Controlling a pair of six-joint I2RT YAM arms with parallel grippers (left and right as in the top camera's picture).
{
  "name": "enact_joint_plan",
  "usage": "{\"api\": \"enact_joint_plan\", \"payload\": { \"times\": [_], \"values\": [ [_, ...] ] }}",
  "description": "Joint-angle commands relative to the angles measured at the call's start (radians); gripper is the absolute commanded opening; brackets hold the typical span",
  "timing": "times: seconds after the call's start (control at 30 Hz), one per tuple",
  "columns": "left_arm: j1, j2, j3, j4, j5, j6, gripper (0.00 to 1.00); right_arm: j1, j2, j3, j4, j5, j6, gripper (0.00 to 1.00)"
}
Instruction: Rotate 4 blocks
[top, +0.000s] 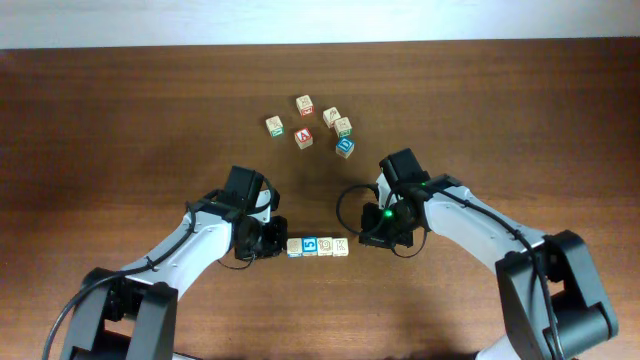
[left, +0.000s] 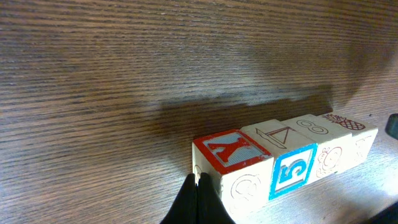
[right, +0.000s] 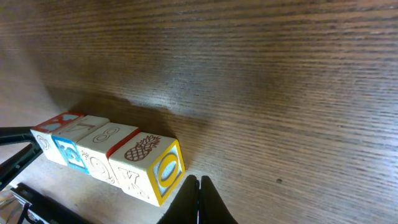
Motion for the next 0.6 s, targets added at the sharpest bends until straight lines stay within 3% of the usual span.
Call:
{"api": "enact_joint_plan", "payload": {
  "times": [0.0, 0.23, 0.57],
  "values": [
    [-0.004, 0.005, -0.007, 0.004, 0.016, -0.002, 0.0, 0.019, 0.024, -0.007, 0.032, -0.028, 0.008, 0.04],
    [-0.004, 0.005, -0.007, 0.014, 0.023, -0.002, 0.0, 0.034, 0.058, -0.006, 0.084, -0.075, 0.008, 0.04],
    [-0.004, 0.005, -0.007, 0.013, 0.023, -0.002, 0.0, 0.032, 0.055, 0.026, 0.024, -0.129, -0.046, 0.04]
  ]
}}
